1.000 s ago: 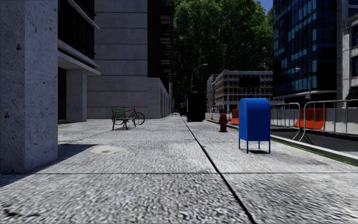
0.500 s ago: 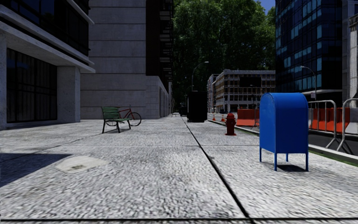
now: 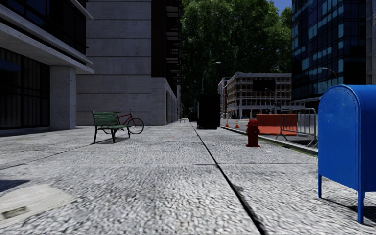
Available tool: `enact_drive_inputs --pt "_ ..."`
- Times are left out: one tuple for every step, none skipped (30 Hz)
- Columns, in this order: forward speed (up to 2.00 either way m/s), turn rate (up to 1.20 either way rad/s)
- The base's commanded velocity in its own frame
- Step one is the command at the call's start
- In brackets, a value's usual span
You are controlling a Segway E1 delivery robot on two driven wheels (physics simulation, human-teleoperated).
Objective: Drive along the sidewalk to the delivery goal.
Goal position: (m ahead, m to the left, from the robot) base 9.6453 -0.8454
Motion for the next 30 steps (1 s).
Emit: enact_drive_inputs --pt "2.00 0.00" --pt "2.00 0.00" --pt "2.00 0.00" --pt "2.00 0.00" --pt "2.00 0.00" --pt "2.00 0.00" --pt "2.00 0.00" --pt "2.00 0.00" --pt "2.00 0.00" --pt "2.00 0.00" --pt "2.00 0.00" --pt "2.00 0.00" --pt "2.00 0.00" --pt "2.00 0.00" --pt "2.00 0.00" --pt "2.00 0.00" --pt "2.00 0.00" --pt "2.00 0.00" --pt "2.00 0.00" --pt "2.00 0.00" --pt "2.00 0.00" --pt "2.00 0.00" --pt "2.00 0.00" --pt "2.00 0.00" --pt "2.00 0.00" --pt "2.00 0.00" --pt "2.00 0.00" --pt "2.00 0.00" --pt "2.00 0.00" --pt "2.00 0.00"
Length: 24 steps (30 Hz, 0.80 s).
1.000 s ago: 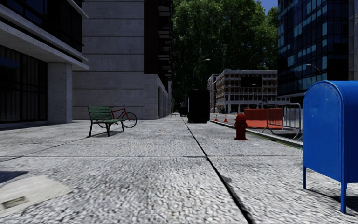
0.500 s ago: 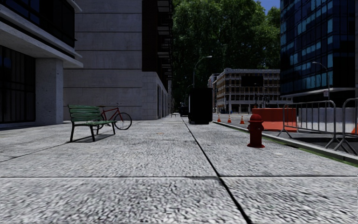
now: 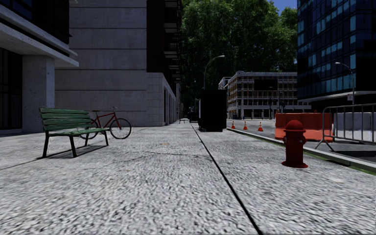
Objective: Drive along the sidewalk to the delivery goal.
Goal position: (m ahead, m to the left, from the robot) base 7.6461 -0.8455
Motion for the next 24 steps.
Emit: enact_drive_inputs --pt "2.00 0.00" --pt "2.00 0.00" --pt "2.00 0.00" --pt "2.00 0.00" --pt "2.00 0.00" --pt "2.00 0.00" --pt "2.00 0.00" --pt "2.00 0.00" --pt "2.00 0.00" --pt "2.00 0.00" --pt "2.00 0.00" --pt "2.00 0.00" --pt "2.00 0.00" --pt "2.00 0.00" --pt "2.00 0.00" --pt "2.00 0.00" --pt "2.00 0.00" --pt "2.00 0.00" --pt "2.00 -0.05" --pt "2.00 -0.09" --pt "2.00 -0.09" --pt "2.00 -0.10" --pt "2.00 -0.11" --pt "2.00 -0.12"
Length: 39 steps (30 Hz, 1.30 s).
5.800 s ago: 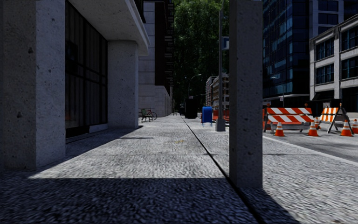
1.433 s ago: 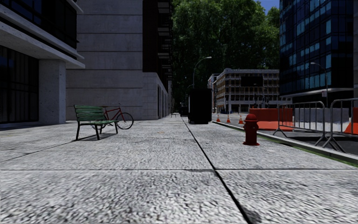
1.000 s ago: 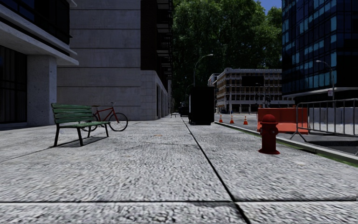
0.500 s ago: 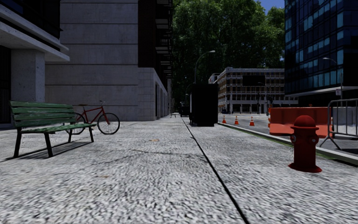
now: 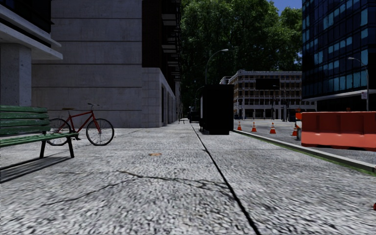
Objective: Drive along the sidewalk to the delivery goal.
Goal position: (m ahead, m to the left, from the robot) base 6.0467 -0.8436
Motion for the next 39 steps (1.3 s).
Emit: enact_drive_inputs --pt "2.00 -0.12" --pt "2.00 -0.12" --pt "2.00 -0.12" --pt "2.00 -0.12" --pt "2.00 -0.12" --pt "2.00 -0.19" --pt "2.00 -0.19" --pt "2.00 -0.24" --pt "2.00 -0.26" --pt "2.00 -0.27" --pt "2.00 -0.27" --pt "2.00 -0.27" --pt "2.00 -0.27" --pt "2.00 -0.27" --pt "2.00 -0.27" --pt "2.00 -0.27" --pt "2.00 -0.27" --pt "2.00 -0.27" --pt "2.00 -0.27" --pt "2.00 -0.27" --pt "2.00 -0.27" --pt "2.00 -0.27" --pt "2.00 -0.27" --pt "2.00 -0.27" --pt "2.00 -0.27" --pt "2.00 -0.27" --pt "2.00 -0.27" --pt "2.00 -0.27" --pt "2.00 -0.27" --pt "2.00 -0.27" --pt "2.00 -0.27" --pt "2.00 -0.27" --pt "2.00 -0.27" --pt "2.00 -0.27" --pt "2.00 -0.27" --pt "2.00 -0.31" --pt "2.00 -0.33" --pt "2.00 -0.35" --pt "2.00 -0.35"
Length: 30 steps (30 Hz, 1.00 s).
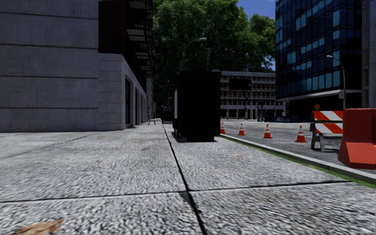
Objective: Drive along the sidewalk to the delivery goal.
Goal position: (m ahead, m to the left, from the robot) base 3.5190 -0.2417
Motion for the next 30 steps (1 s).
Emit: enact_drive_inputs --pt "2.00 -0.36" --pt "2.00 -0.36" --pt "2.00 -0.36" --pt "2.00 -0.36" --pt "2.00 -0.36" --pt "2.00 -0.36" --pt "2.00 -0.36" --pt "2.00 -0.36" --pt "2.00 -0.25" --pt "2.00 -0.22" --pt "2.00 -0.11" --pt "2.00 0.00" --pt "2.00 0.00" --pt "2.00 0.00" --pt "2.00 0.00" --pt "2.00 0.00" --pt "2.00 0.00" --pt "2.00 0.00" --pt "2.00 0.00" --pt "2.00 0.00" --pt "2.00 0.00" --pt "2.00 0.00" --pt "2.00 0.00" --pt "2.00 0.00" --pt "2.00 0.00" --pt "2.00 0.00" --pt "2.00 0.00" --pt "2.00 0.00" --pt "2.00 0.00" --pt "2.00 0.00"
